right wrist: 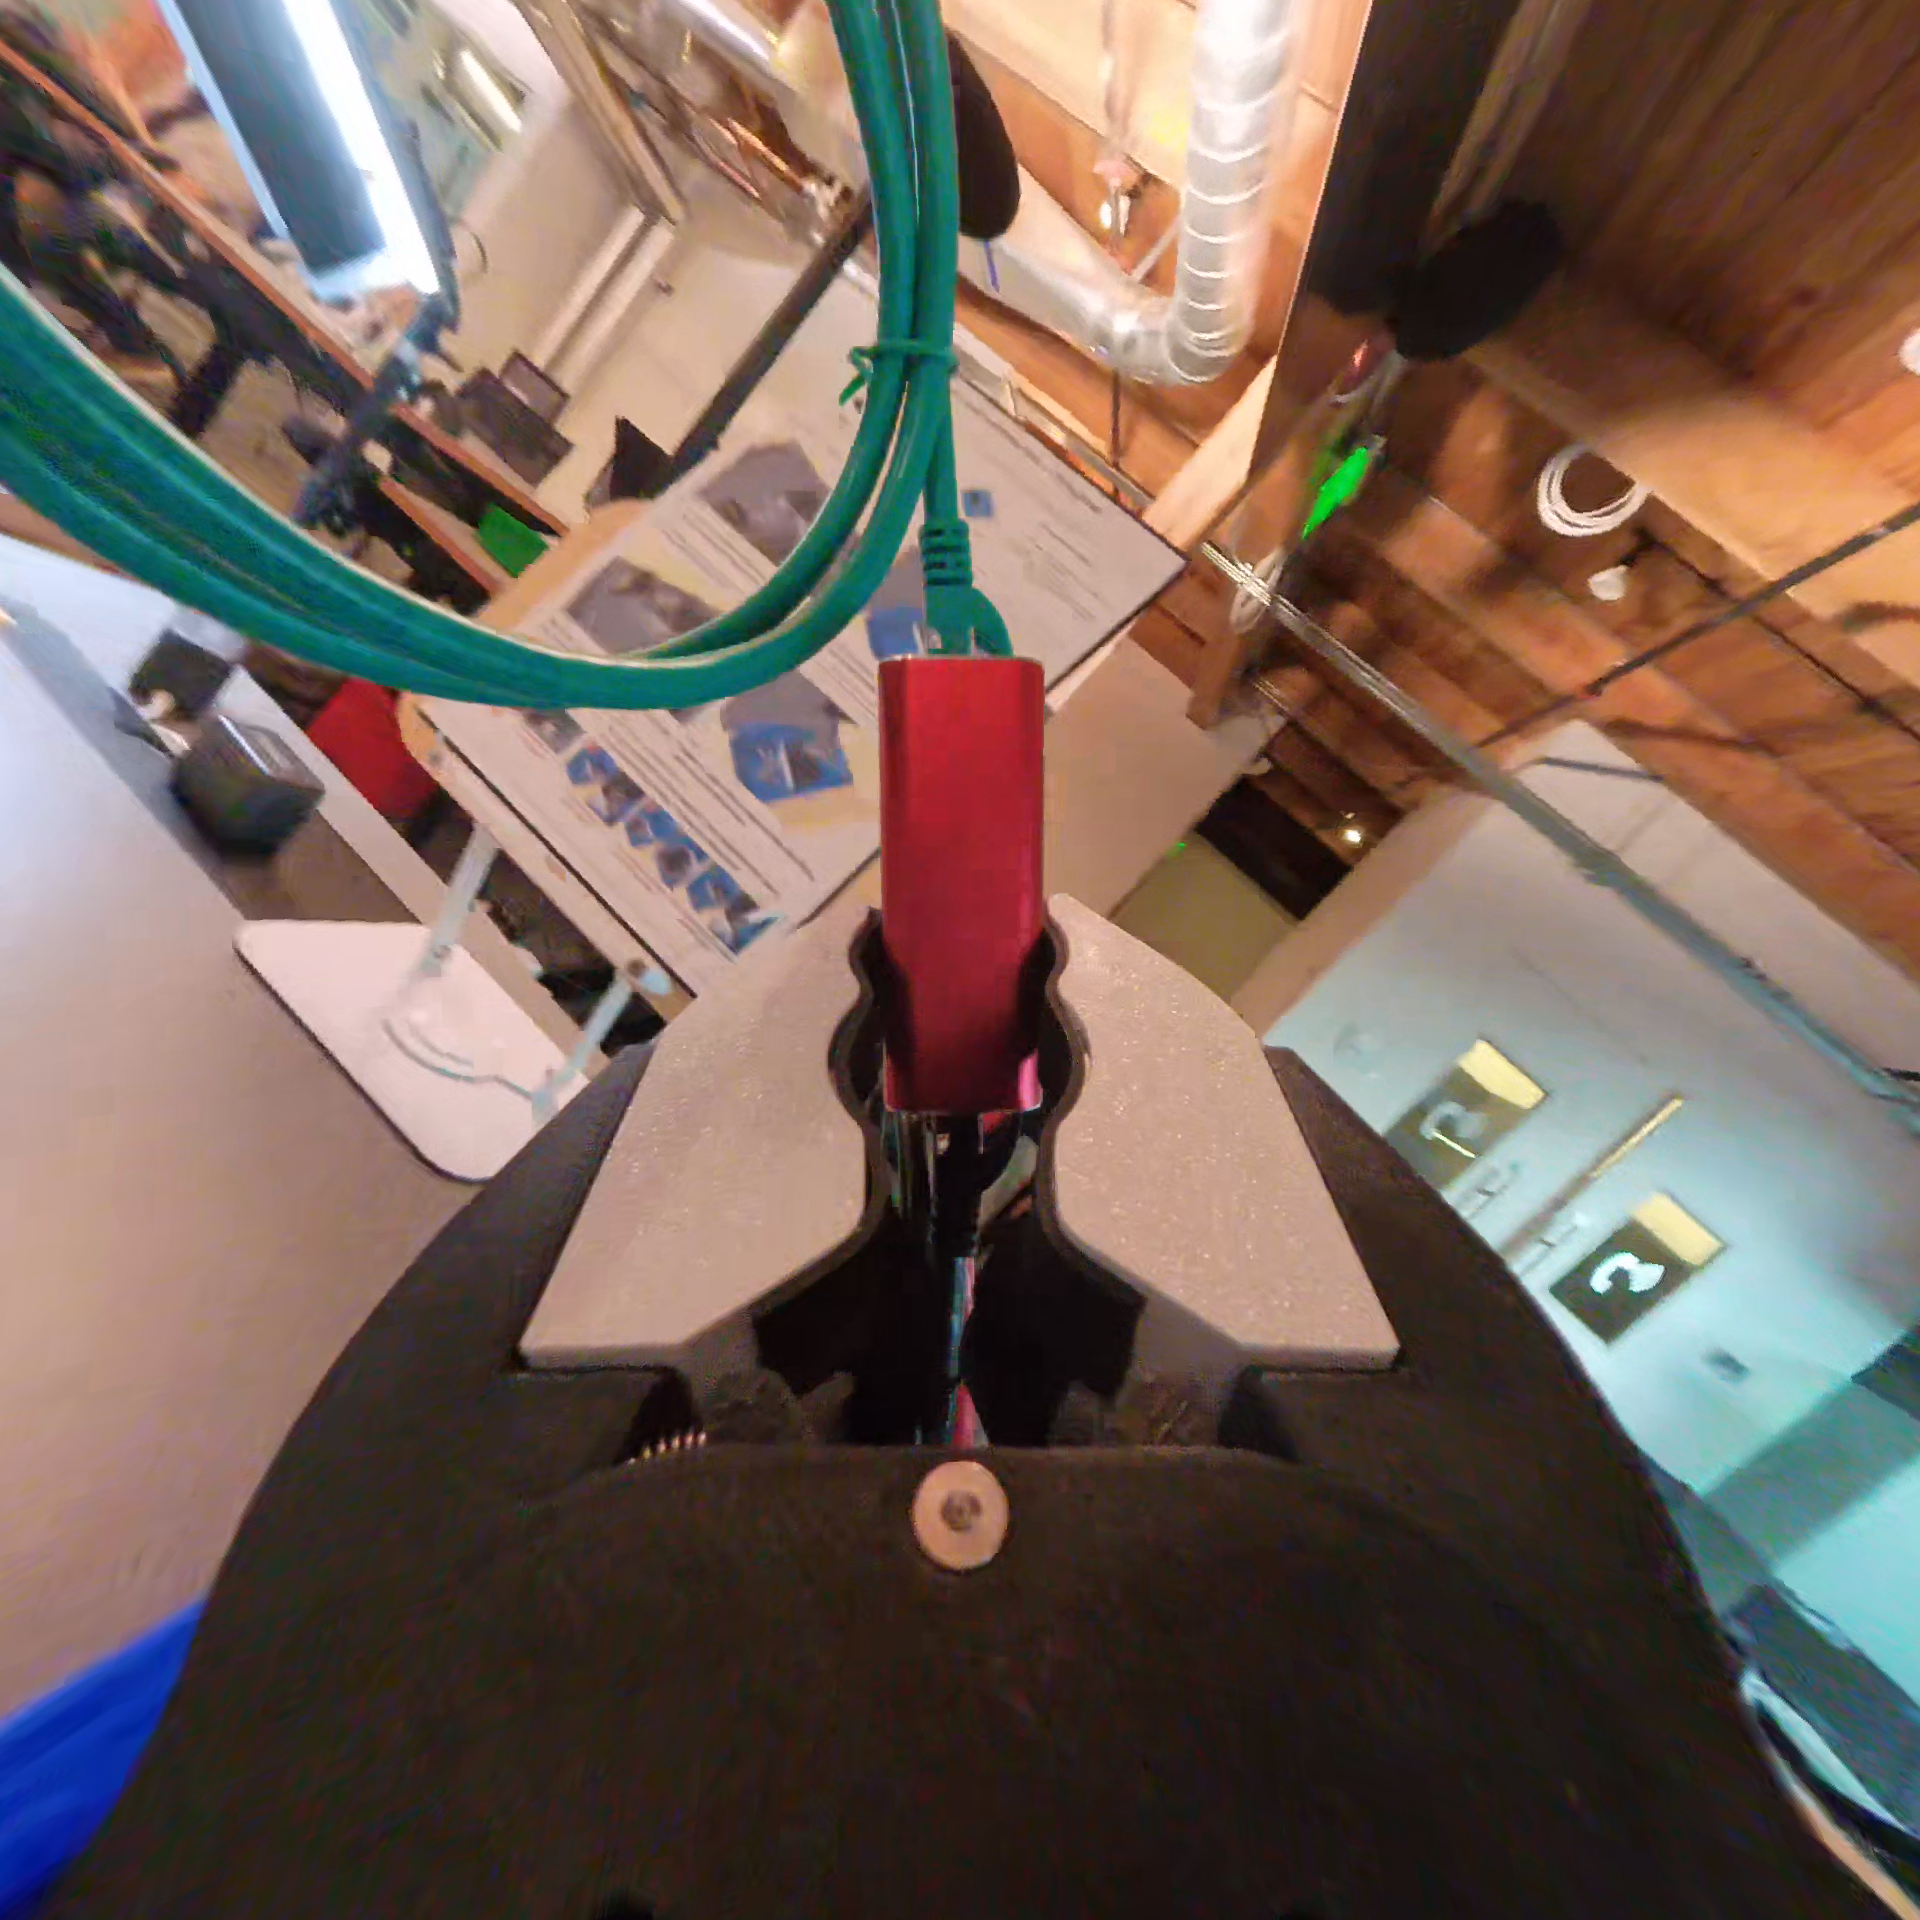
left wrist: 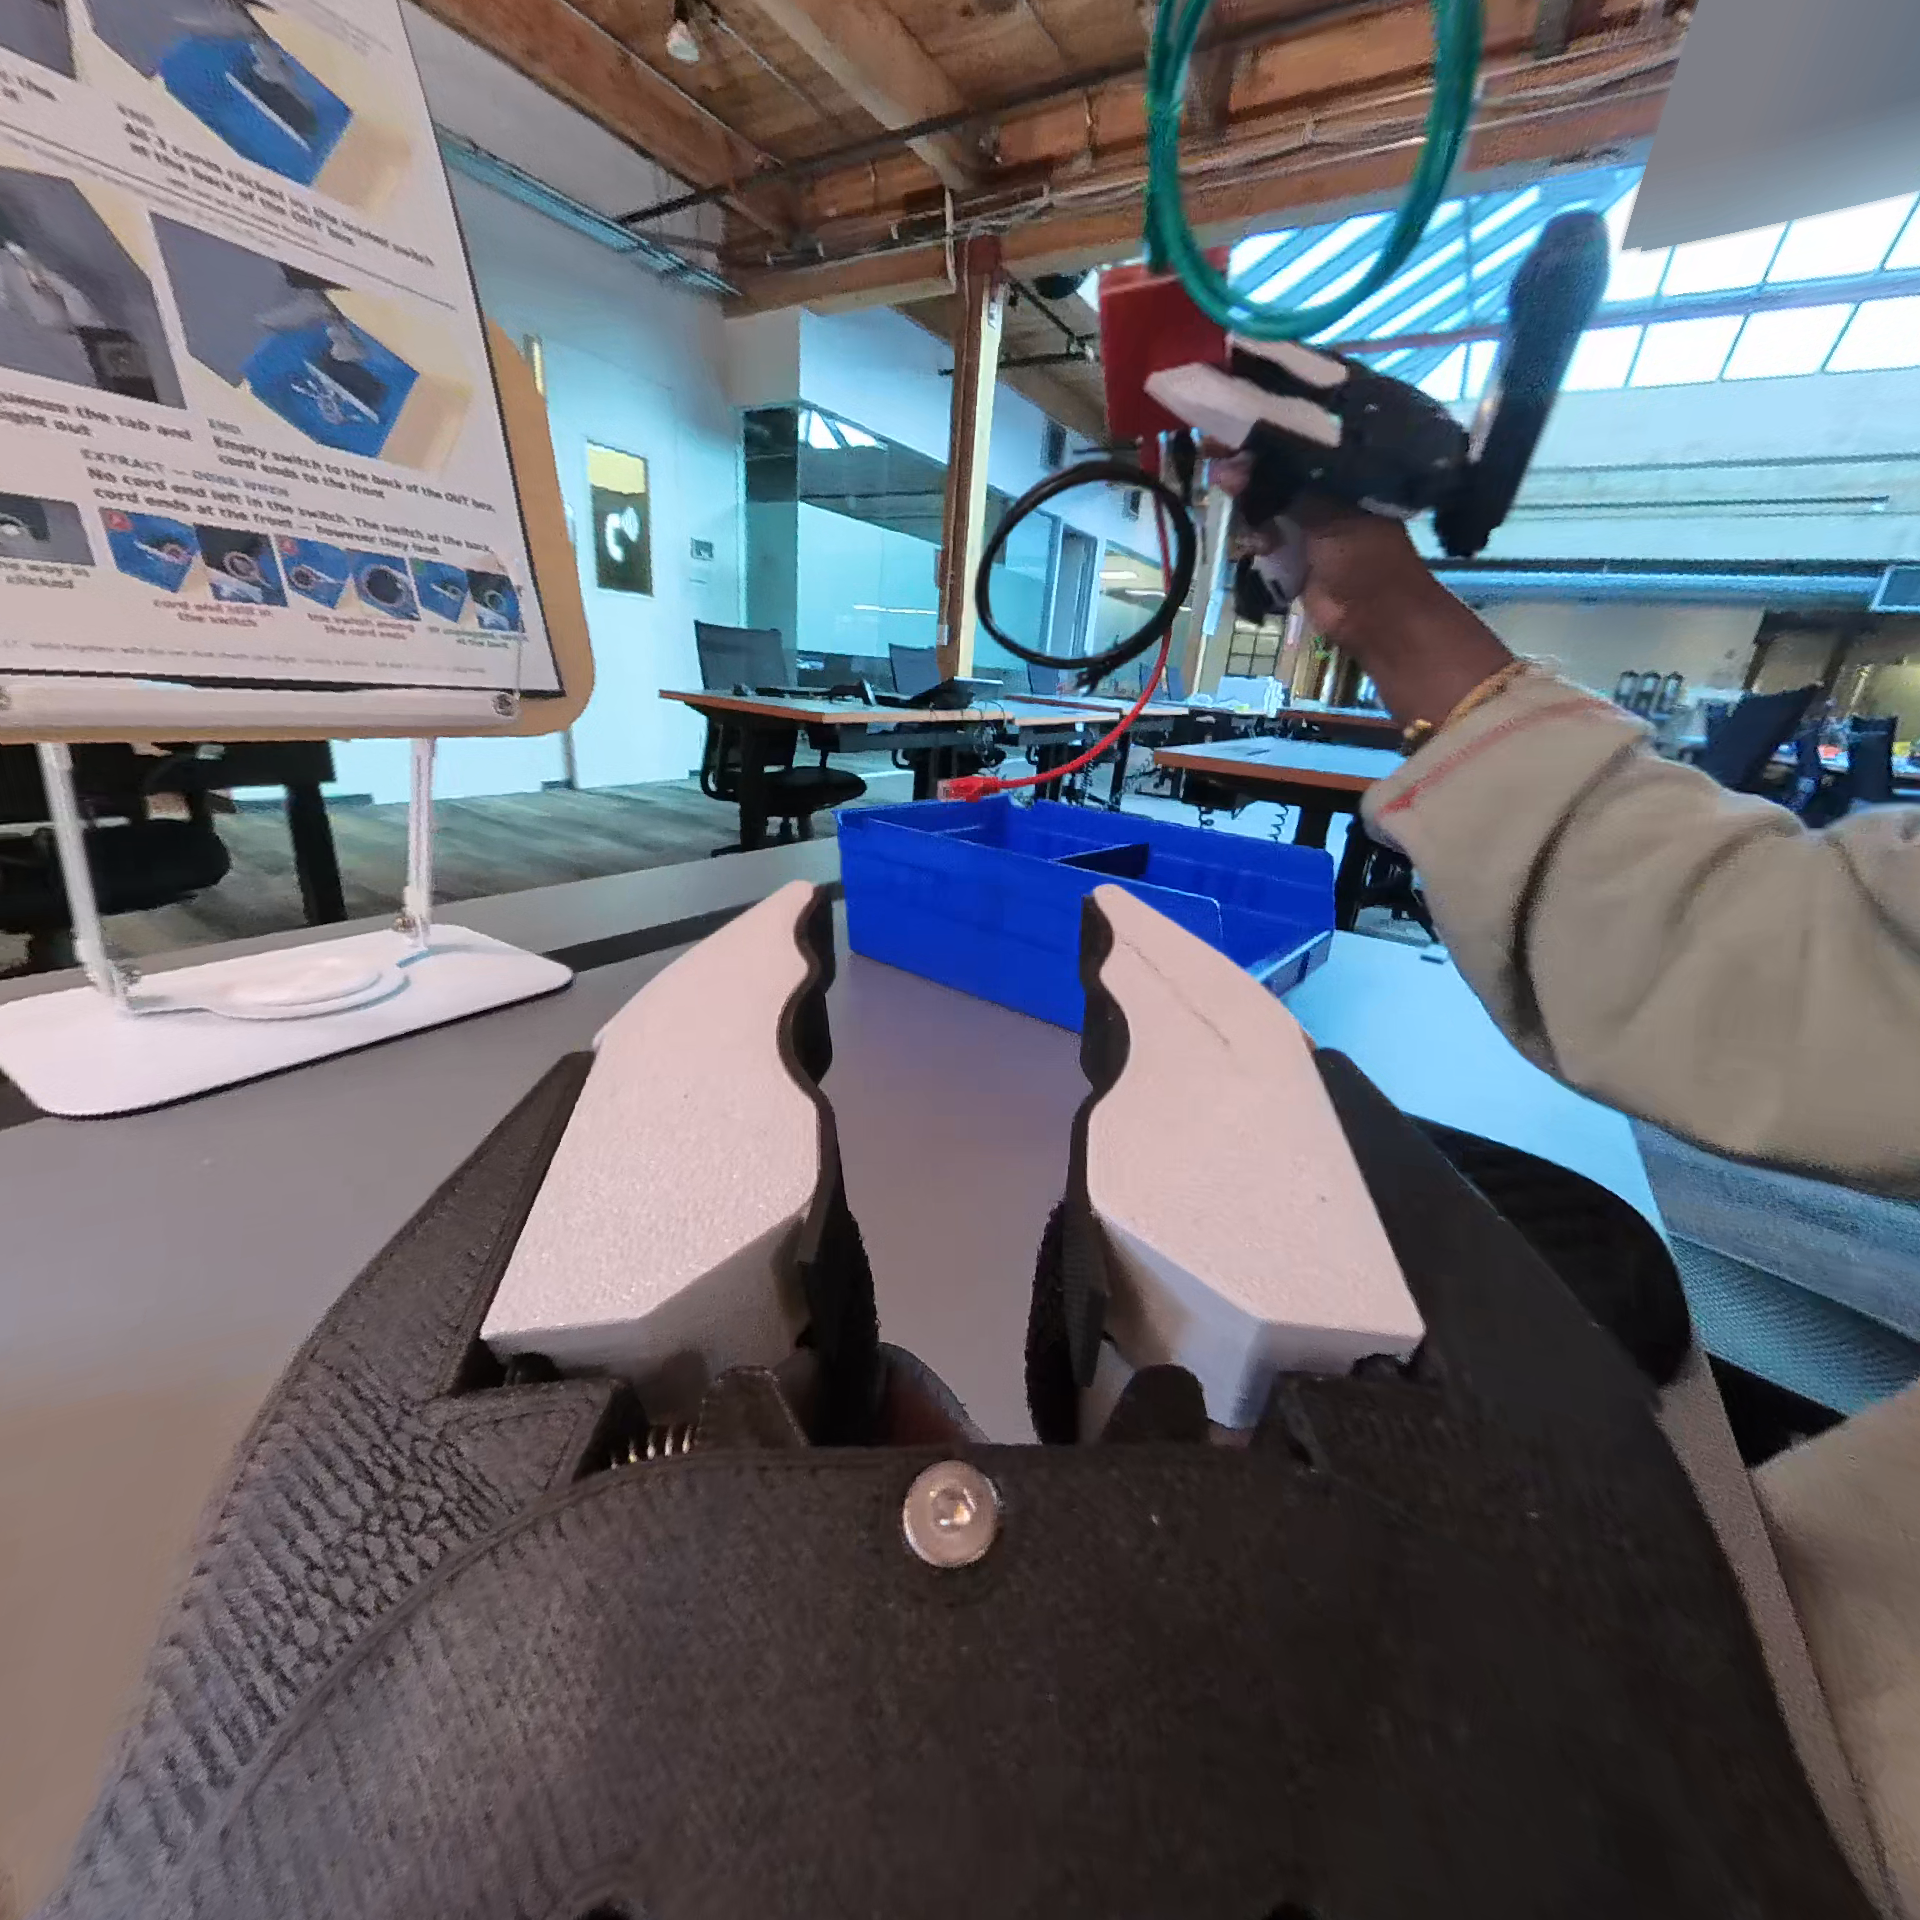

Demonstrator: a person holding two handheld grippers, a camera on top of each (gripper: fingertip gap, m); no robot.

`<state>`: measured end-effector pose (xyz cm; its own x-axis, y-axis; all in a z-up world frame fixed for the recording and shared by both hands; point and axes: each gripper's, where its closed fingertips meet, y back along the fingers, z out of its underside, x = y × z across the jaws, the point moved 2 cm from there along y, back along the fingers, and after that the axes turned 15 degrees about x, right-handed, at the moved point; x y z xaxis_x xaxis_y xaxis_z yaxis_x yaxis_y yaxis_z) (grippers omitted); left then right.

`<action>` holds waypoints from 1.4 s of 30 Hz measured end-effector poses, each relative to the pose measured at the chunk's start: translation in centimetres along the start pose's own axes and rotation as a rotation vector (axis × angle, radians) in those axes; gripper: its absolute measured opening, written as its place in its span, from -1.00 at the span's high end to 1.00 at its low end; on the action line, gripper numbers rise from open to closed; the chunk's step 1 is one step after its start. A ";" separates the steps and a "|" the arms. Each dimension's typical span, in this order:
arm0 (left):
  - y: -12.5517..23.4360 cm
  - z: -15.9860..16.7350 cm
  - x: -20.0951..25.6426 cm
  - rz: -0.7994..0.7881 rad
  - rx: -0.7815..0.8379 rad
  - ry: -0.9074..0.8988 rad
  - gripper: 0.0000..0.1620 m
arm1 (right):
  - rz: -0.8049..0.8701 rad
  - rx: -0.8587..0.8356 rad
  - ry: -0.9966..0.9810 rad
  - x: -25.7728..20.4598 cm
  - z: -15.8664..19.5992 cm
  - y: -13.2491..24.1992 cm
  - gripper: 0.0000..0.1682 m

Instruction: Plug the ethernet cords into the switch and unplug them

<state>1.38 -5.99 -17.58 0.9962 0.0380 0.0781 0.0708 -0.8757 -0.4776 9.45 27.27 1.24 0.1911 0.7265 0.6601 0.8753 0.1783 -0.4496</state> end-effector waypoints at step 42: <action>0.2 2.5 1.5 0.064 -0.149 -0.171 0.49 | -0.548 -1.218 -0.879 -12.4 25.7 10.2 0.49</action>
<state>2.97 -4.93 -19.81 0.9933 0.0499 -0.1039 0.0115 -0.9398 -0.3415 4.56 37.13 -27.03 -0.1782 0.9715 -0.1563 0.6475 0.2354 0.7248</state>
